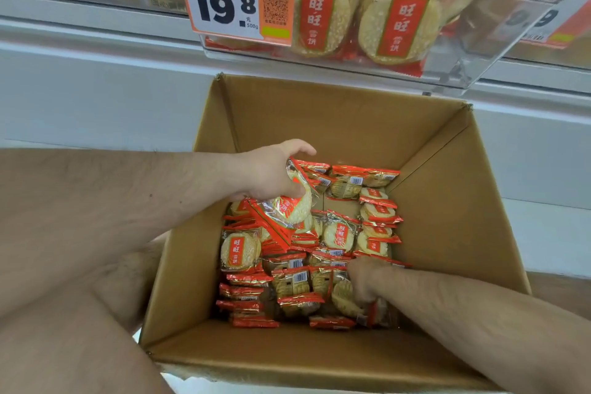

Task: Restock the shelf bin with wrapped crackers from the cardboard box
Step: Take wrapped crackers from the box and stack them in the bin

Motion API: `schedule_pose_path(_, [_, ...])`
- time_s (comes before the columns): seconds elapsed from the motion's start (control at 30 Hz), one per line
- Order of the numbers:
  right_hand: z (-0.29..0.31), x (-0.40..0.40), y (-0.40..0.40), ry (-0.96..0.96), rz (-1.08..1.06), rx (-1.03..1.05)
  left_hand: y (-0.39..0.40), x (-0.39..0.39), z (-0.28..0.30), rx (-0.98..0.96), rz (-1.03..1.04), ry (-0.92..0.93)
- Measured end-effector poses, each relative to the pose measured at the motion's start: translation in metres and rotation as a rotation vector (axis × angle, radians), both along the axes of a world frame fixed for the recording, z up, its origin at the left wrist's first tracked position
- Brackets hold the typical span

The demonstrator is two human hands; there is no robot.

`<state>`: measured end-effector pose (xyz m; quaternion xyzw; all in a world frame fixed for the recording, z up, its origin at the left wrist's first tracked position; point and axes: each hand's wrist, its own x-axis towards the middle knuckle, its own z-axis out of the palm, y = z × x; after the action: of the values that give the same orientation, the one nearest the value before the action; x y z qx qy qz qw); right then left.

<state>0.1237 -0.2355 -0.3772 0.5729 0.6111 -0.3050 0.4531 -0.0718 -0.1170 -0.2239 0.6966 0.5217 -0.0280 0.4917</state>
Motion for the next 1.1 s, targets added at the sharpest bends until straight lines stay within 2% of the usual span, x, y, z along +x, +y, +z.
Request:
schedule_pose_path(0.1, [0.025, 0.001, 0.021, 0.004, -0.005, -0.073, 0.003, 0.002, 0.003, 0.058, -0.004, -0.020])
schedule_pose_path(0.17, [0.057, 0.004, 0.039, 0.037, -0.060, 0.023, 0.007, 0.003, 0.006, 0.067, 0.030, -0.046])
schedule_pose_path(0.23, [0.098, 0.009, 0.054, 0.112, -0.199, 0.260, 0.010, 0.003, 0.011, 0.054, 0.079, -0.098])
schedule_pose_path(0.37, [0.178, 0.012, 0.057, 0.356, -0.515, 0.901, 0.012, 0.007, 0.024, 0.111, 0.189, -0.209])
schedule_pose_path(0.47, [0.213, 0.002, 0.047, 0.557, -0.632, 1.151, 0.008, 0.015, 0.036, 0.113, 0.234, -0.310])
schedule_pose_path(0.57, [0.219, -0.009, 0.044, 0.637, -0.606, 1.210, 0.000, 0.025, 0.049, 0.008, 0.225, -0.490])
schedule_pose_path(0.63, [0.222, -0.015, 0.044, 0.676, -0.583, 1.178, -0.005, 0.031, 0.057, -0.102, 0.226, -0.623])
schedule_pose_path(0.67, [0.225, -0.017, 0.043, 0.709, -0.569, 1.137, -0.007, 0.033, 0.060, -0.098, 0.213, -0.658])
schedule_pose_path(0.77, [0.234, -0.021, 0.038, 0.798, -0.559, 1.027, -0.006, 0.032, 0.062, -0.011, 0.183, -0.676])
schedule_pose_path(0.93, [0.256, 0.000, 0.047, 0.898, -0.724, 1.263, 0.001, 0.025, 0.068, -0.015, 0.162, -0.687])
schedule_pose_path(1.03, [0.275, 0.015, 0.053, 0.845, -0.563, 1.360, 0.002, 0.025, 0.077, -0.015, 0.085, -0.701])
schedule_pose_path(1.1, [0.287, 0.018, 0.053, 0.816, -0.409, 1.307, 0.000, 0.027, 0.085, 0.072, -0.024, -0.670])
